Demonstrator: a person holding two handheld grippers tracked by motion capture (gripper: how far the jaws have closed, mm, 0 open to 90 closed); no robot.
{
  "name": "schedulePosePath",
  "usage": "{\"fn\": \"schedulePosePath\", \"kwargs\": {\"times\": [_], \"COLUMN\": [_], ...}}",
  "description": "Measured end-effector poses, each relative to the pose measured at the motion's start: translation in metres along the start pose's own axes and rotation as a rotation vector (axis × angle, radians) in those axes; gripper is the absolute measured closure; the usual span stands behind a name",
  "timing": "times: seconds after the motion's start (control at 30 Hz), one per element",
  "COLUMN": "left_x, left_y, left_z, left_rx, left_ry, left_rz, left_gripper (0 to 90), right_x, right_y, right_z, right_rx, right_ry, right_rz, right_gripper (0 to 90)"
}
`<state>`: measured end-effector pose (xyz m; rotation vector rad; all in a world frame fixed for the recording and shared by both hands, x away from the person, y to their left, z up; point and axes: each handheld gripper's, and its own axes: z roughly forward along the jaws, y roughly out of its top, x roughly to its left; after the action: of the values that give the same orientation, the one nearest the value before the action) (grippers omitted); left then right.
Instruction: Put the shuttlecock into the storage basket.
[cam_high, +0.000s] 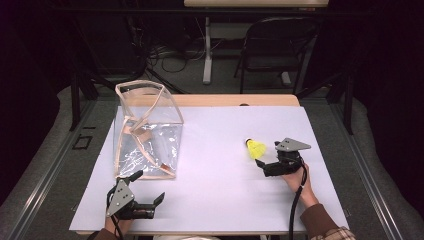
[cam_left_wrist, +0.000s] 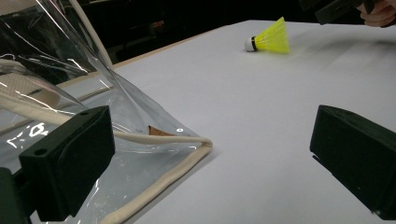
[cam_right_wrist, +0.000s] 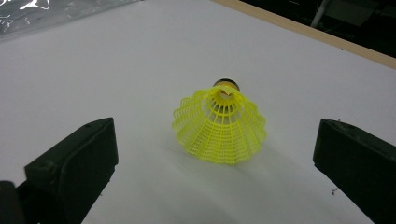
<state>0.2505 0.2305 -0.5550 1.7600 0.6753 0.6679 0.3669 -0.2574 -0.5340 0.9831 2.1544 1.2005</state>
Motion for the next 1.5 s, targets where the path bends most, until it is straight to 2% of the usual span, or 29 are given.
{"fn": "schedulePosePath", "kwargs": {"times": [0.4, 0.63, 0.67, 0.73, 0.8, 0.83, 1.0, 1.27, 1.5], "left_x": [0.0, 0.0, 0.0, 0.0, 0.0, 0.0, 0.0, 0.0, 0.0], "left_y": [0.0, 0.0, 0.0, 0.0, 0.0, 0.0, 0.0, 0.0, 0.0], "left_z": [0.0, 0.0, 0.0, 0.0, 0.0, 0.0, 0.0, 0.0, 0.0], "left_rx": [-0.001, -0.001, -0.001, -0.001, -0.002, -0.001, -0.001, -0.001, -0.001], "left_ry": [-0.002, -0.002, -0.001, -0.002, -0.001, -0.002, -0.002, -0.001, -0.001], "left_rz": [0.003, 0.004, 0.003, 0.005, 0.004, 0.004, 0.004, 0.005, 0.006], "left_gripper": [0.0, 0.0, 0.0, 0.0, 0.0, 0.0, 0.0, 0.0, 0.0], "right_x": [-0.015, -0.023, -0.023, -0.024, -0.024, -0.025, -0.024, -0.023, -0.022], "right_y": [0.009, 0.01, 0.01, 0.008, 0.007, 0.007, 0.007, 0.007, 0.006], "right_z": [0.012, 0.019, 0.02, 0.024, 0.026, 0.027, 0.031, 0.036, 0.038], "right_rx": [0.025, 0.055, 0.072, 0.095, 0.098, 0.105, 0.12, 0.139, 0.145], "right_ry": [0.023, 0.013, 0.015, 0.011, 0.001, -0.002, -0.005, -0.014, -0.032], "right_rz": [0.002, 0.008, 0.0, -0.002, -0.002, -0.001, -0.009, -0.022, -0.002], "right_gripper": [7.5, 20.4, 22.5, 30.2, 32.3, 38.1, 50.6, 61.6, 69.1]}}
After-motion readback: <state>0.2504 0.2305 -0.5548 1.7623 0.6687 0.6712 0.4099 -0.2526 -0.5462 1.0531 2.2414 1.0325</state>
